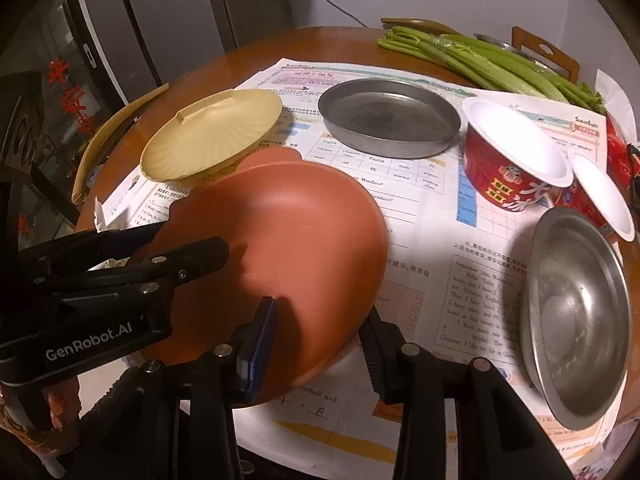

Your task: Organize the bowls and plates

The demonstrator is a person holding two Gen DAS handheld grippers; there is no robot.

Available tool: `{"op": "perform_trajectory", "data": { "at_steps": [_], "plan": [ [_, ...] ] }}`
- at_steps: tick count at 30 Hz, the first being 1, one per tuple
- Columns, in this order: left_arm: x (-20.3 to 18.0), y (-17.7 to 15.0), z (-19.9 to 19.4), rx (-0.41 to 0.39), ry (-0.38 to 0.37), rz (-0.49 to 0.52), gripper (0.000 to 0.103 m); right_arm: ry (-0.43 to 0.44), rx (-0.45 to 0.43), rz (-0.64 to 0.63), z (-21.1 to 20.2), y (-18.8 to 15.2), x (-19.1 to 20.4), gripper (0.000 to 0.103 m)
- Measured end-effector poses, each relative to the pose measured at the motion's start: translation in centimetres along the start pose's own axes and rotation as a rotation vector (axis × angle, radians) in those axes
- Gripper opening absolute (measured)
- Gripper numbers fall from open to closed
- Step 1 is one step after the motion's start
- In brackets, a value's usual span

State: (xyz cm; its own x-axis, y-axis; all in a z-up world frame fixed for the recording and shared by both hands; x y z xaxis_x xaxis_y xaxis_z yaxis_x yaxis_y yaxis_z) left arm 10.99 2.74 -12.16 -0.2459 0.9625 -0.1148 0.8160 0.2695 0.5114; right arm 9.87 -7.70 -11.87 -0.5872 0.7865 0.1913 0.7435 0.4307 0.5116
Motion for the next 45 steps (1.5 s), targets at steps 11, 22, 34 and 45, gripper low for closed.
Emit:
{"op": "perform_trajectory", "data": {
  "at_steps": [11, 22, 34, 45],
  "plan": [
    [-1.0, 0.7, -1.0, -0.026, -0.017, 0.026, 0.058, 0.019, -0.039, 0.004, -1.5, 0.6, 0.3, 0.042],
    [1.2, 3.5, -2.4, -0.08, -0.015, -0.014, 0.058, 0.033, -0.084, -0.011, -2.6, 3.5, 1.9, 0.042],
    [4.9, 8.3, -3.5, -0.13, -0.014, -0.077, 0.058, 0.071, -0.107, -0.013, -1.8, 9.2, 4.2, 0.042],
    [8.3, 12.0, -2.3, -0.124, 0.037, -0.078, 0.058, 0.125, -0.095, 0.034, 1.5, 13.3, 6.1, 0.042]
  ]
}}
Point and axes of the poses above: each gripper's, at about its wrist camera, not at the fingertips, and z roughly the way its jaws point, x to its left, y to its top, the point moved 10 cm from there along z, roughly the way its jaws point, and after that the axes turned 8 degrees about y, right-handed, at the moved point
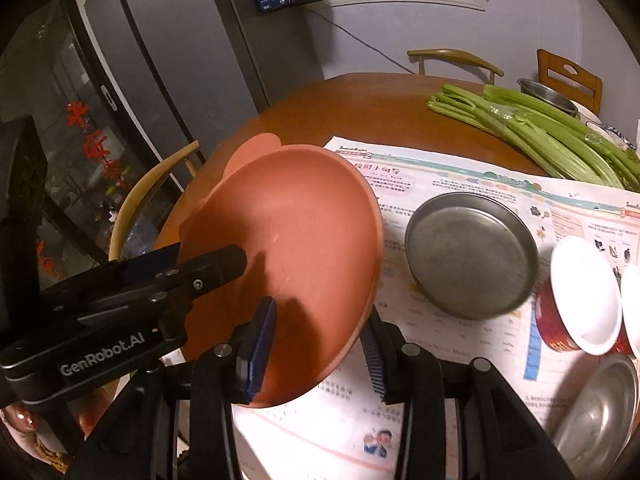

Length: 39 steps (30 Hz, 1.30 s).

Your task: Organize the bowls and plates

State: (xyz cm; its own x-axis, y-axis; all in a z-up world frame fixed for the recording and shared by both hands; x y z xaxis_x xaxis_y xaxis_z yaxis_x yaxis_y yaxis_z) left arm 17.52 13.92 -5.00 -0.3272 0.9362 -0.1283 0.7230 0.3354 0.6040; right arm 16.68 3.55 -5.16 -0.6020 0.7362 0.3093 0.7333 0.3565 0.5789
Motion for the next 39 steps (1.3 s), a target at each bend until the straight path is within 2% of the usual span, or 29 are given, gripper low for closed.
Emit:
{"op": "perform_trajectory", "data": {
  "at_steps": [15, 21, 26, 39],
  "plan": [
    [0.6, 0.0, 3.6, 0.036, 0.043, 0.047, 0.058, -0.047, 0.037, 0.0, 3.0, -0.5, -0.4, 0.042],
    [0.8, -0.5, 4.2, 0.036, 0.073, 0.057, 0.058, -0.055, 0.055, -0.007, 3.9, -1.1, -0.2, 0.042],
    [1.1, -0.8, 4.7, 0.036, 0.084, 0.055, 0.058, -0.099, 0.052, -0.039, 4.3, -1.2, -0.3, 0.042],
    [1.6, -0.9, 5.3, 0.029, 0.105, 0.055, 0.058, -0.117, 0.057, -0.047, 4.5, -1.1, -0.9, 0.042]
  ]
}}
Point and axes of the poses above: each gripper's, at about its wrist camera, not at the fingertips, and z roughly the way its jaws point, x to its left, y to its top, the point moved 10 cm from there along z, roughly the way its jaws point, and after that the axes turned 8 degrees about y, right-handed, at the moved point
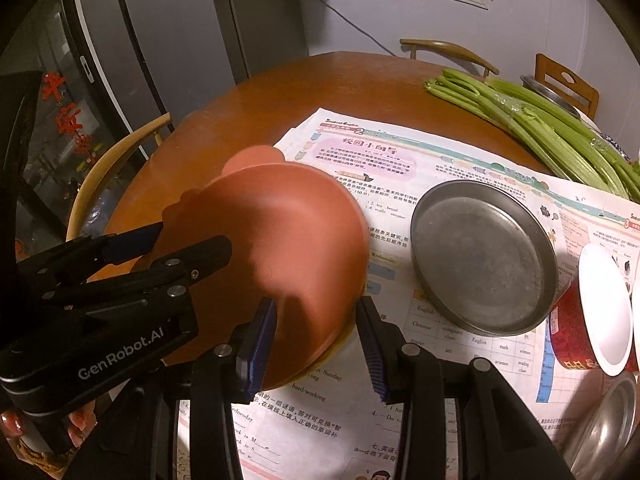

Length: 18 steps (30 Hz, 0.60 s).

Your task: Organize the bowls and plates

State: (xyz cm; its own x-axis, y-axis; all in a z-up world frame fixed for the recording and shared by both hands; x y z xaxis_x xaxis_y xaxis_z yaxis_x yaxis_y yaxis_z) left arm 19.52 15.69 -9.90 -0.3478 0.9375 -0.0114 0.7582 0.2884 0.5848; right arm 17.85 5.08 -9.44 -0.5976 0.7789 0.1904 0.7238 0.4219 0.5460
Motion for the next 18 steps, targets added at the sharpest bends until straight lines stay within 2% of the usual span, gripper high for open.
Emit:
{"op": "perform_trajectory", "data": {
  "at_steps": [18],
  "plan": [
    [0.7, 1.2, -2.5, -0.082, 0.018, -0.004, 0.058, -0.055, -0.057, -0.025, -1.7, 0.8, -0.4, 0.042]
  ]
}}
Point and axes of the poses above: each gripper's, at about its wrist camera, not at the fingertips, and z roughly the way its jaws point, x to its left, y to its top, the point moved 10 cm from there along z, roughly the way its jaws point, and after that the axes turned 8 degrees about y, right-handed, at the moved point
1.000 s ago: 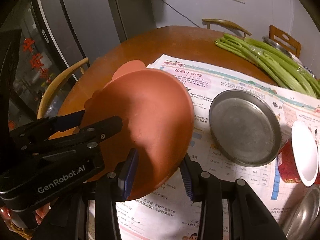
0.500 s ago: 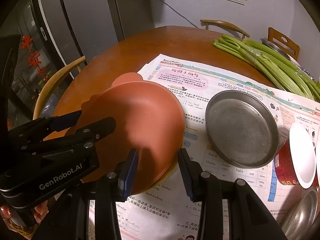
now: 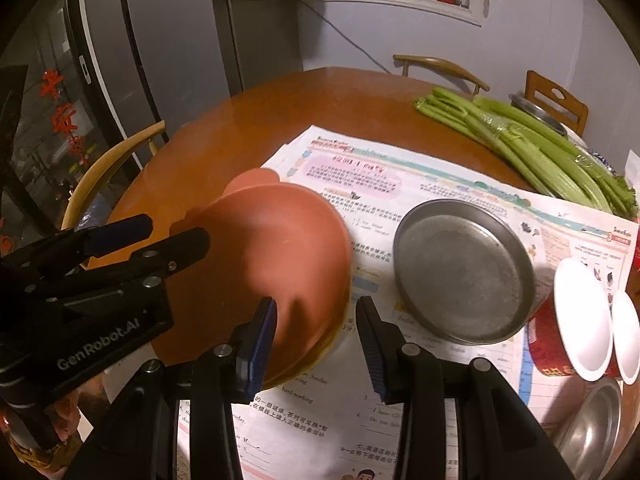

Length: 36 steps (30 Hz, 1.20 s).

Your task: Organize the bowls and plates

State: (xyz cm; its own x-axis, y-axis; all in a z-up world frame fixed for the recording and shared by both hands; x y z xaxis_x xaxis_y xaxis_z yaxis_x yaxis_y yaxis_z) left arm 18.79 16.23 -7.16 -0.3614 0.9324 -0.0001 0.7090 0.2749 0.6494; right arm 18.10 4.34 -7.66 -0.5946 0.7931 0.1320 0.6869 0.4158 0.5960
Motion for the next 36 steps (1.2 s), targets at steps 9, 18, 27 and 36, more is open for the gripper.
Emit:
{"op": "perform_trajectory", "data": {
  "at_steps": [9, 18, 27, 36],
  "plan": [
    [-0.7, 0.5, -1.8, -0.027, -0.009, 0.007, 0.058, -0.018, -0.05, 0.006, -2.3, 0.4, -0.9, 0.042],
    [-3.8, 0.9, -3.6, -0.046, -0.04, 0.05, 0.058, -0.035, -0.093, 0.032, -4.9, 0.4, -2.7, 0.042],
    [-7.7, 1.4, -4.2, -0.041, -0.079, 0.104, 0.059, -0.049, -0.123, 0.09, -6.8, -0.3, -5.9, 0.042],
    [-10.7, 2.3, -3.6, -0.02, -0.099, 0.151, 0.059, -0.051, -0.13, 0.179, -7.2, -1.3, -9.2, 0.042]
  ]
}}
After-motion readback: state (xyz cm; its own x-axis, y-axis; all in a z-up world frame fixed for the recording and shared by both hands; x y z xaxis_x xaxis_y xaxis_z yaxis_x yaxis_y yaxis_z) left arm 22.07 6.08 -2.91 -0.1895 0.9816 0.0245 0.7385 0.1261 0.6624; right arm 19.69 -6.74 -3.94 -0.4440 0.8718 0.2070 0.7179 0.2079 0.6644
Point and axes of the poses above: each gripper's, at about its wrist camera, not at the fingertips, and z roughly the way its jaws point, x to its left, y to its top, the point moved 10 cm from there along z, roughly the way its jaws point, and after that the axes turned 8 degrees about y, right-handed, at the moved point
